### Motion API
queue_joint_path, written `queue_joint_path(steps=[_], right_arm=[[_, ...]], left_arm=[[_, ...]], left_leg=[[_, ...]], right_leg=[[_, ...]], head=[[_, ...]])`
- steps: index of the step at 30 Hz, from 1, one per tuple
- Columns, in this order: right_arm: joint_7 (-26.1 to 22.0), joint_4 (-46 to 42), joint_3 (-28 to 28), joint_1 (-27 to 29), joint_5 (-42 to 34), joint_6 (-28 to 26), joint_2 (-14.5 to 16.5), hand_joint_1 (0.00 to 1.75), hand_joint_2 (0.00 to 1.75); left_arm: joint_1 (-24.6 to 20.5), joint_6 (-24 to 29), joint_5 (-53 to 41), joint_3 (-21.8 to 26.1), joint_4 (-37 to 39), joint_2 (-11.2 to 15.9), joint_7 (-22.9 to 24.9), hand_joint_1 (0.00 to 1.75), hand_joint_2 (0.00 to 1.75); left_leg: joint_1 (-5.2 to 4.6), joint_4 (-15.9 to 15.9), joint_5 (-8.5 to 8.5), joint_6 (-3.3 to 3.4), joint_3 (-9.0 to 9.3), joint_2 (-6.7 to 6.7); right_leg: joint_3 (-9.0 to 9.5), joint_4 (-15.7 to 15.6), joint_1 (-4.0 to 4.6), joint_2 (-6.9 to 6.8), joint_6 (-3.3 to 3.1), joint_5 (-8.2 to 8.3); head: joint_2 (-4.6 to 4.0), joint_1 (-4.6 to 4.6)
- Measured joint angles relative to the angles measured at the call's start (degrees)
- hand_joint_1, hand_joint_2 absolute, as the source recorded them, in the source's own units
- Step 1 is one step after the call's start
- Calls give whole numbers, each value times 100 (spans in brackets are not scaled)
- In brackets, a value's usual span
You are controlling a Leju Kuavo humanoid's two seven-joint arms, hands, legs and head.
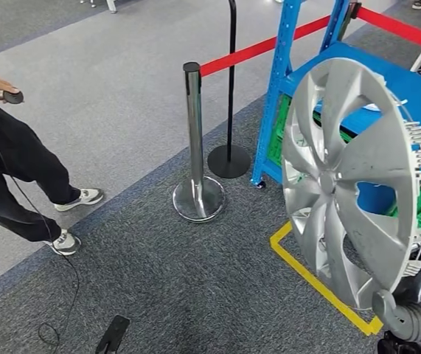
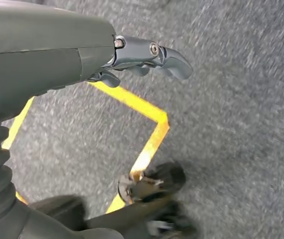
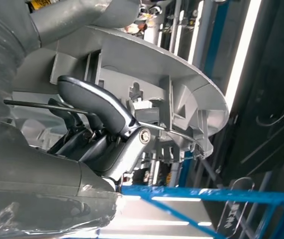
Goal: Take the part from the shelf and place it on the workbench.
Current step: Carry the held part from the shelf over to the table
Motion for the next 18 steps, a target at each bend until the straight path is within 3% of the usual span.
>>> queue_joint_path(steps=[1,2,3,4,6,8,9,10,11,12,14,16,17,18], right_arm=[[-1,9,-42,-43,-14,19,15,175,175],[-2,24,-74,-87,-21,31,28,175,175],[-3,43,-93,-133,-22,33,41,175,175],[-1,67,-101,-183,-15,32,53,175,175],[4,116,-104,-262,9,16,70,175,175],[15,177,-102,-339,57,-12,75,175,175],[26,212,-99,-378,84,-24,77,175,175],[36,245,-94,-410,106,-32,79,175,175],[47,273,-89,-436,124,-38,79,175,175],[61,295,-84,-462,139,-45,79,175,175],[90,331,-65,-536,173,-74,79,175,175],[118,373,-21,-651,205,-125,79,175,175],[136,399,12,-719,222,-158,79,175,175],[160,423,50,-790,236,-195,79,175,175]], left_arm=[[-39,15,-24,-22,-8,2,29,0,175],[-64,20,-29,-36,-13,7,49,0,175],[-68,7,-12,-40,-14,18,58,0,175],[-52,-26,22,-40,-15,32,62,0,175],[-18,-136,130,-24,-17,62,62,0,175],[5,-240,231,6,-19,75,53,0,175],[19,-271,261,23,-18,78,50,0,175],[39,-290,283,42,-18,81,48,0,175],[62,-304,301,61,-18,86,48,0,175],[82,-320,313,79,-18,91,48,0,175],[97,-357,334,112,-19,97,44,0,175],[88,-399,366,145,-20,101,19,0,175],[87,-417,397,165,-21,102,-1,0,175],[94,-432,434,194,-22,105,-26,0,175]], left_leg=[[-27,-174,24,34,72,98],[-46,-231,13,61,72,87],[-41,-234,26,98,55,4],[-33,-251,40,126,50,-71],[-5,-278,74,196,52,-223],[6,-279,90,236,41,-382],[7,-278,94,245,39,-469],[8,-277,96,246,40,-561],[12,-275,99,244,44,-656],[20,-270,103,238,48,-752],[29,-246,112,199,37,-932],[37,-219,136,128,-24,-1083],[49,-219,161,82,-61,-1153],[68,-230,190,41,-93,-1219]], right_leg=[[0,4,21,-63,24,-8],[1,3,37,-132,49,-15],[13,-10,34,-195,72,-21],[7,12,25,-161,100,-53],[-124,316,-5,118,147,-255],[-468,1039,-19,418,167,-597],[-652,1400,-19,473,169,-720],[-772,1606,-19,496,171,-744],[-794,1598,-24,509,169,-655],[-711,1373,-33,537,167,-472],[-383,612,-79,783,177,-85],[-167,148,-114,1037,163,43],[-144,94,-109,1069,138,31],[-137,82,-96,1012,101,46]], head=[[0,5],[0,13],[0,19],[0,26],[0,51],[0,86],[0,95],[0,97],[0,97],[0,97],[0,98],[0,96],[0,93],[0,92]])
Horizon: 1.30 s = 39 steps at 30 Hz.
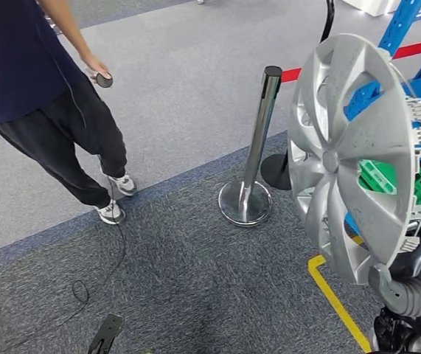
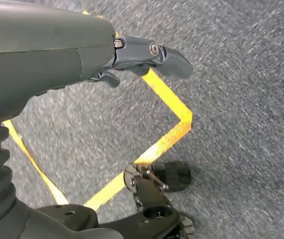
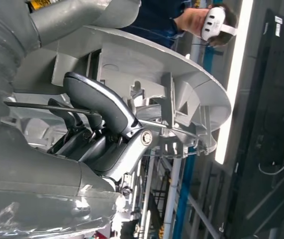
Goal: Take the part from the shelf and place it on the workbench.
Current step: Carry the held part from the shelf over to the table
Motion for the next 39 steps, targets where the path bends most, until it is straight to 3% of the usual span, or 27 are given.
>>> queue_joint_path(steps=[1,3,5,7,8,9,10,12,13,14,16,18,20,22,23,24,25,27,29,31,33,35,37,38,39], right_arm=[[29,25,38,-73,10,-38,0,175,175],[89,63,101,-196,10,-108,0,175,175],[130,80,147,-259,-7,-157,-1,175,175],[155,95,183,-284,-22,-183,-1,175,175],[163,107,194,-293,-25,-189,-1,175,175],[167,116,204,-299,-27,-193,-1,175,175],[170,123,213,-304,-27,-195,-2,175,175],[171,126,231,-316,-29,-196,-2,175,175],[171,127,238,-325,-31,-197,-2,175,175],[172,128,244,-334,-35,-200,-2,175,175],[184,134,271,-350,-41,-214,-5,175,175],[207,143,301,-350,-44,-246,-27,175,175],[219,153,309,-330,-61,-277,-78,175,175],[220,174,312,-308,-99,-288,-137,175,175],[220,187,313,-301,-120,-287,-164,175,175],[223,198,313,-295,-139,-286,-191,175,175],[228,205,313,-289,-159,-286,-216,175,175],[248,209,314,-265,-197,-285,-260,175,175],[273,208,315,-210,-226,-285,-302,175,175],[291,204,315,-127,-238,-284,-350,175,175],[306,180,308,-33,-242,-283,-398,175,175],[312,134,285,59,-245,-283,-446,175,175],[311,108,260,113,-247,-283,-481,175,175],[311,103,253,127,-247,-283,-493,175,175],[311,98,247,139,-248,-283,-503,175,175]], left_arm=[[12,-8,37,32,0,4,-26,0,175],[26,-11,94,95,0,7,-73,0,175],[22,-8,118,138,1,-3,-96,0,175],[33,-4,127,170,1,-14,-101,0,175],[44,-2,129,184,1,-18,-102,0,175],[54,2,129,197,1,-20,-102,0,175],[59,7,130,207,1,-20,-103,0,175],[48,14,130,215,-1,-28,-110,0,175],[41,16,130,216,-1,-34,-114,0,175],[40,19,126,219,-1,-38,-110,0,175],[58,30,79,224,0,-32,-45,0,175],[81,42,-1,226,0,-27,45,0,175],[90,50,-41,225,0,-44,76,0,175],[98,52,-36,226,0,-70,60,0,175],[103,49,-22,227,-1,-79,38,0,175],[106,43,-9,229,-1,-87,9,0,175],[107,37,2,231,-1,-94,-18,0,175],[106,24,5,235,0,-106,-54,0,175],[125,14,-20,235,1,-117,-64,0,175],[179,16,-60,234,2,-127,-41,0,175],[241,40,-97,234,4,-139,5,0,175],[265,70,-126,234,5,-149,32,0,175],[274,84,-145,234,5,-156,40,0,175],[284,85,-152,234,5,-158,45,0,175],[295,85,-157,234,5,-161,50,0,175]], left_leg=[[13,-3,14,-34,-19,-16],[1,199,-124,-87,-131,229],[-7,859,-490,-131,-450,598],[19,1530,-748,-162,-763,720],[31,1617,-732,-171,-792,738],[41,1461,-611,-177,-695,759],[48,1109,-431,-180,-489,834],[40,336,-164,-168,-52,1086],[27,109,-112,-138,66,1166],[7,22,-110,-99,97,1175],[-7,-2,-92,3,81,1033],[9,-27,-72,85,91,904],[19,-34,-62,139,94,775],[11,-32,-60,159,92,622],[8,-31,-60,160,94,542],[8,-29,-60,160,98,460],[10,-26,-60,156,103,379],[10,0,-63,127,96,225],[19,20,-49,64,53,97],[45,13,-25,-8,11,9],[34,151,-134,-65,-72,231],[15,705,-464,-101,-339,600],[22,1433,-778,-120,-683,728],[22,1613,-808,-120,-763,741],[20,1582,-738,-114,-737,748]], right_leg=[[1,-18,8,-72,-41,23],[25,-73,12,-227,-120,66],[31,-99,30,-401,-165,80],[20,-100,47,-582,-176,77],[18,-100,50,-666,-176,75],[19,-100,50,-746,-172,73],[27,-99,50,-823,-163,67],[38,-86,77,-956,-114,41],[44,-80,92,-1011,-82,30],[52,-82,104,-1065,-47,22],[70,-101,85,-1139,27,12],[2,75,52,-935,87,-125],[-293,715,44,-622,107,-447],[-678,1436,55,-514,106,-686],[-775,1565,58,-499,102,-662],[-757,1454,56,-489,93,-527],[-634,1144,49,-451,84,-319],[-279,366,6,-196,76,18],[-96,-3,-14,-1,61,102],[-85,-15,8,-77,5,105],[-75,-35,17,-215,-71,123],[-67,-51,32,-379,-128,124],[-67,-51,55,-548,-154,112],[-66,-50,62,-632,-160,106],[-64,-50,68,-711,-163,101]], head=[[0,1],[0,-33],[0,-71],[0,-76],[0,-78],[0,-78],[0,-80],[0,-74],[0,-63],[0,-52],[0,-38],[0,-23],[0,8],[0,22],[0,23],[0,22],[0,22],[0,20],[0,16],[0,17],[0,-6],[0,-33],[0,-38],[0,-39],[0,-40]])
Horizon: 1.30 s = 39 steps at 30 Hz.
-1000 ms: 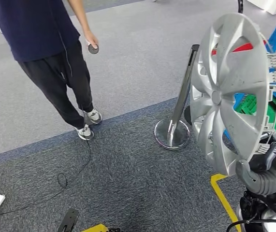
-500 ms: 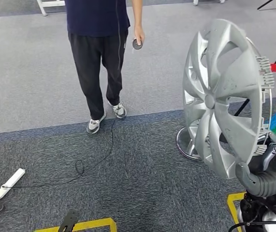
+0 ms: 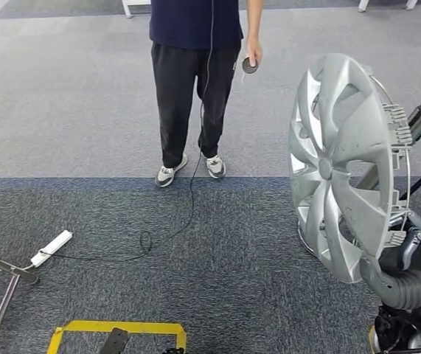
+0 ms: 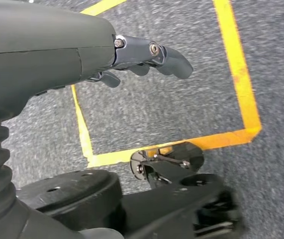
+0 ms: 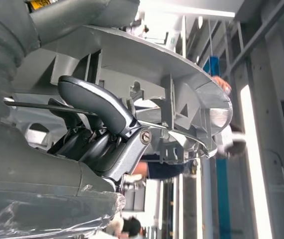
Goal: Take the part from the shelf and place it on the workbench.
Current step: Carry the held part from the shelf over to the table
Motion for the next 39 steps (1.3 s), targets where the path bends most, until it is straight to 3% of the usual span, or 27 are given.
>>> queue_joint_path(steps=[1,3,5,6,8,9,10,12,14,15,17,19,21,22,23,24,25,27,29,30,31,32,34,36,38,39], right_arm=[[1,-9,-4,11,0,2,-9,175,175],[2,-34,-8,24,0,9,-24,175,175],[2,-60,-24,23,-2,14,-50,175,175],[4,-72,-36,10,-6,15,-65,175,175],[23,-96,-70,-67,-20,25,-119,175,175],[40,-110,-100,-131,-38,33,-162,175,175],[61,-126,-142,-204,-67,47,-218,175,175],[113,-154,-269,-356,-173,103,-351,175,175],[168,-175,-432,-490,-313,195,-504,175,175],[189,-195,-529,-537,-397,255,-583,175,175],[201,-269,-767,-547,-598,383,-716,175,175],[117,-380,-1101,-408,-787,568,-791,175,175],[-45,-516,-1529,-150,-896,825,-805,175,175],[-110,-579,-1741,-44,-927,965,-796,175,175],[-147,-632,-1940,20,-952,1107,-775,175,175],[-156,-673,-2102,57,-970,1226,-746,175,175],[-141,-707,-2224,86,-982,1308,-715,175,175],[-71,-755,-2406,141,-972,1384,-658,175,175],[19,-768,-2510,155,-909,1392,-621,175,175],[53,-768,-2530,152,-868,1382,-607,175,175],[86,-768,-2536,145,-831,1366,-597,175,175],[122,-769,-2533,123,-790,1346,-592,175,175],[253,-769,-2473,-19,-667,1269,-587,175,175],[450,-734,-2281,-325,-477,1117,-589,175,175],[601,-649,-1982,-672,-331,910,-610,175,175],[643,-604,-1834,-810,-295,809,-635,175,175]], left_arm=[[9,1,-2,0,0,-1,4,0,175],[11,2,-4,0,0,-1,7,0,175],[-4,1,-9,0,0,-3,7,0,175],[-8,-5,-14,0,0,-2,8,0,175],[-5,-22,-37,0,0,5,20,0,175],[-10,-25,-47,0,0,11,32,0,175],[-27,-24,-53,0,0,13,43,0,175],[-84,-29,-60,0,-1,9,38,0,175],[-133,-60,-75,0,-1,-16,-10,0,175],[-148,-72,-96,0,-1,-39,-37,0,175],[-176,-76,-214,-17,-1,-101,-57,0,175],[-213,-74,-426,-91,-1,-163,-7,0,175],[-231,-52,-584,-183,-1,-210,62,0,175],[-223,-29,-616,-210,-1,-224,86,0,175],[-208,1,-627,-224,-1,-231,109,0,175],[-197,32,-622,-229,0,-232,134,0,175],[-196,59,-608,-229,-1,-228,157,0,175],[-211,96,-545,-228,-1,-219,189,0,175],[-198,108,-457,-219,-1,-205,192,0,175],[-176,110,-414,-209,-1,-196,183,0,175],[-148,112,-371,-195,-1,-187,166,0,175],[-122,113,-325,-177,0,-179,141,0,175],[-86,98,-211,-115,0,-163,84,0,175],[-67,47,-103,-31,0,-149,42,0,175],[-35,-12,-44,43,0,-142,17,0,175],[-16,-34,-37,69,0,-142,4,0,175]], left_leg=[[-5,-251,156,13,142,26],[-51,-1040,468,62,584,275],[-101,-1513,580,125,831,474],[-121,-1571,574,151,841,472],[-112,-1598,605,210,838,318],[-97,-1615,620,239,847,252],[-77,-1631,638,267,860,185],[-54,-1633,656,303,861,46],[-49,-1630,664,315,860,-119],[-43,-1626,666,312,863,-208],[-19,-1607,667,288,868,-389],[-5,-1553,661,230,834,-579],[1,-1520,685,164,764,-746],[7,-1517,702,139,732,-817],[9,-1518,703,117,715,-801],[-4,-1465,658,96,683,-678],[-19,-1316,553,78,612,-493],[-42,-682,198,53,322,-109],[-40,-2,-74,58,19,-11],[-44,109,-72,74,-19,-5],[-54,-4,33,98,56,2],[-74,-308,209,131,234,39],[-161,-1083,488,224,653,315],[-231,-1485,548,285,828,510],[-226,-1541,568,312,821,399],[-207,-1566,590,328,832,324]], right_leg=[[6,0,4,-76,2,-6],[24,7,25,-209,27,-25],[44,10,55,-327,73,-45],[55,5,65,-389,101,-52],[76,7,49,-439,163,-78],[52,80,32,-330,198,-134],[-31,267,17,-172,229,-242],[-375,976,-4,137,270,-568],[-715,1606,-7,203,297,-753],[-758,1641,-11,208,307,-691],[-508,1057,-44,299,338,-306],[-154,340,-106,580,364,-55],[-23,95,-129,708,323,-48],[-15,89,-123,650,281,-39],[-25,93,-118,582,243,-32],[-27,94,-114,525,205,-26],[-27,89,-108,462,170,-21],[-30,85,-77,324,111,-24],[-34,85,-41,167,79,-33],[-33,85,-25,88,69,-37],[-28,86,-11,11,64,-40],[-19,86,1,-66,60,-44],[-3,93,29,-200,65,-56],[-5,94,57,-313,94,-63],[2,79,69,-430,138,-71],[-3,109,64,-396,168,-99]], head=[[0,0],[0,-2],[0,7],[0,15],[0,23],[0,34],[0,46],[0,81],[0,96],[0,98],[0,100],[0,104],[0,106],[0,103],[0,102],[0,87],[0,67],[0,34],[0,33],[0,32],[0,33],[0,32],[0,32],[0,32],[0,30],[0,33]])
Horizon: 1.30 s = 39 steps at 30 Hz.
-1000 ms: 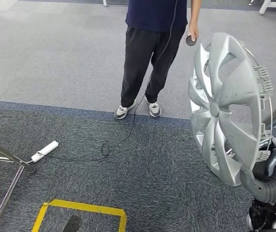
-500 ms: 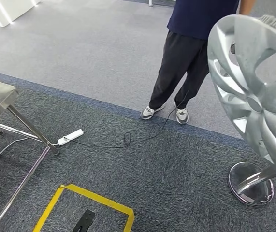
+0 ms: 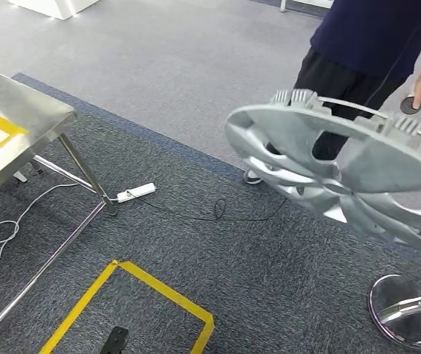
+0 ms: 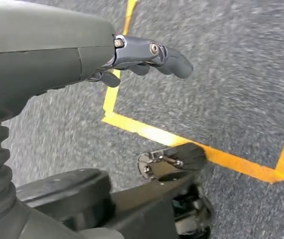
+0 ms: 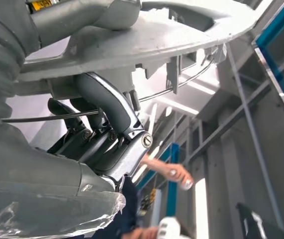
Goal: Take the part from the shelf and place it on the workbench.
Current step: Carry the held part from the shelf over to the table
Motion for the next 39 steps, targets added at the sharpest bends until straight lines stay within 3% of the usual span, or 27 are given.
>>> queue_joint_path(steps=[1,3,5,6,7,8,10,12,14,15,17,18,19,21,22,24,25,27,28,30,32,34,36,37,39], right_arm=[[24,37,124,-104,17,-91,-39,175,175],[41,97,294,-235,21,-211,-121,175,175],[41,151,408,-284,11,-257,-172,175,175],[41,177,461,-290,8,-263,-189,175,175],[41,199,505,-293,5,-265,-207,175,175],[41,217,544,-297,-1,-269,-229,175,175],[40,250,604,-304,-21,-284,-273,175,175],[36,286,643,-305,-48,-313,-306,175,175],[35,327,673,-304,-61,-335,-329,175,175],[35,345,693,-314,-62,-342,-338,175,175],[36,370,731,-341,-66,-359,-350,175,175],[38,377,747,-356,-67,-367,-357,175,175],[39,384,763,-363,-67,-372,-363,175,175],[46,405,793,-364,-65,-375,-372,175,175],[50,414,809,-362,-64,-375,-373,175,175],[56,429,832,-361,-64,-378,-374,175,175],[58,434,840,-361,-65,-382,-376,175,175],[65,452,852,-364,-72,-399,-386,175,175],[70,463,859,-365,-76,-406,-392,175,175],[80,488,877,-369,-81,-412,-407,175,175],[85,506,900,-367,-86,-409,-425,175,175],[87,523,919,-357,-94,-407,-440,175,175],[89,547,930,-340,-98,-406,-445,175,175],[91,558,935,-332,-98,-405,-448,175,175],[91,571,940,-326,-98,-404,-455,175,175]], left_arm=[[10,-17,-4,22,0,-3,-11,0,175],[7,-41,-28,43,0,-19,-27,0,175],[4,-55,-45,50,0,-34,-27,0,175],[10,-58,-49,52,0,-37,-27,0,175],[15,-58,-53,54,0,-39,-29,0,175],[18,-56,-57,57,0,-40,-37,0,175],[5,-48,-72,65,0,-36,-66,0,175],[-23,-39,-89,76,0,-28,-94,0,175],[-34,-37,-112,84,0,-15,-104,0,175],[-34,-41,-135,85,0,-6,-102,0,175],[-62,-57,-194,86,0,11,-90,0,175],[-87,-66,-215,86,0,16,-82,0,175],[-115,-75,-227,86,0,18,-77,0,175],[-141,-94,-237,86,0,22,-70,0,175],[-138,-103,-245,86,0,22,-66,0,175],[-123,-113,-264,86,0,27,-50,0,175],[-123,-114,-276,86,0,30,-42,0,175],[-134,-115,-307,85,-1,35,-26,0,175],[-133,-115,-322,84,-1,36,-20,0,175],[-100,-114,-341,82,0,41,-3,0,175],[-66,-106,-348,83,0,50,11,0,175],[-62,-101,-350,83,0,56,16,0,175],[-59,-101,-350,82,0,56,16,0,175],[-52,-102,-350,82,0,57,16,0,175],[-42,-102,-350,84,0,57,16,0,175]], left_leg=[[26,-23,26,22,16,-76],[72,-48,62,53,30,-246],[93,-44,73,65,26,-426],[102,-41,75,62,26,-514],[114,-36,77,52,28,-604],[132,-26,76,36,31,-692],[159,16,64,-31,13,-860],[173,42,83,-109,-46,-1000],[191,28,124,-170,-100,-1119],[186,44,110,-198,-123,-1068],[167,331,-81,-250,-274,-760],[159,639,-251,-273,-423,-553],[163,1025,-433,-288,-612,-428],[171,1605,-617,-293,-901,-341],[171,1643,-567,-283,-920,-332],[152,1129,-224,-231,-653,-241],[123,750,-58,-192,-455,-100],[74,223,73,-127,-196,115],[60,122,63,-108,-158,133],[78,77,59,-71,-150,-16],[119,53,71,-23,-123,-163],[144,49,71,11,-110,-306],[147,50,70,21,-106,-467],[149,52,69,21,-100,-552],[165,60,68,7,-81,-725]], right_leg=[[-41,115,-8,113,34,-73],[-301,702,-29,443,95,-363],[-661,1404,-38,580,131,-626],[-755,1538,-46,595,146,-620],[-738,1443,-59,604,159,-497],[-616,1143,-82,637,177,-291],[-253,354,-151,874,224,50],[-63,-24,-180,1057,195,123],[-53,-36,-165,977,96,122],[-53,-38,-163,911,53,129],[-48,-55,-165,772,-31,139],[-48,-57,-153,700,-60,138],[-49,-57,-143,624,-80,132],[-48,-55,-125,461,-98,120],[-45,-55,-117,382,-102,114],[-27,-55,-99,236,-96,99],[-17,-48,-76,170,-81,84],[-8,-33,-31,42,-36,52],[0,-33,-13,-24,-10,36],[27,-36,-17,-116,47,-1],[-54,207,-39,122,109,-162],[-387,899,-54,477,144,-483],[-745,1525,-55,587,157,-675],[-801,1569,-59,600,158,-617],[-603,1049,-82,668,163,-237]], head=[[0,13],[0,55],[0,77],[0,78],[0,76],[0,76],[0,82],[0,83],[0,79],[0,77],[0,44],[0,26],[0,11],[0,10],[0,10],[0,10],[0,9],[0,16],[0,18],[0,23],[-1,40],[-1,75],[0,97],[0,101],[0,102]])
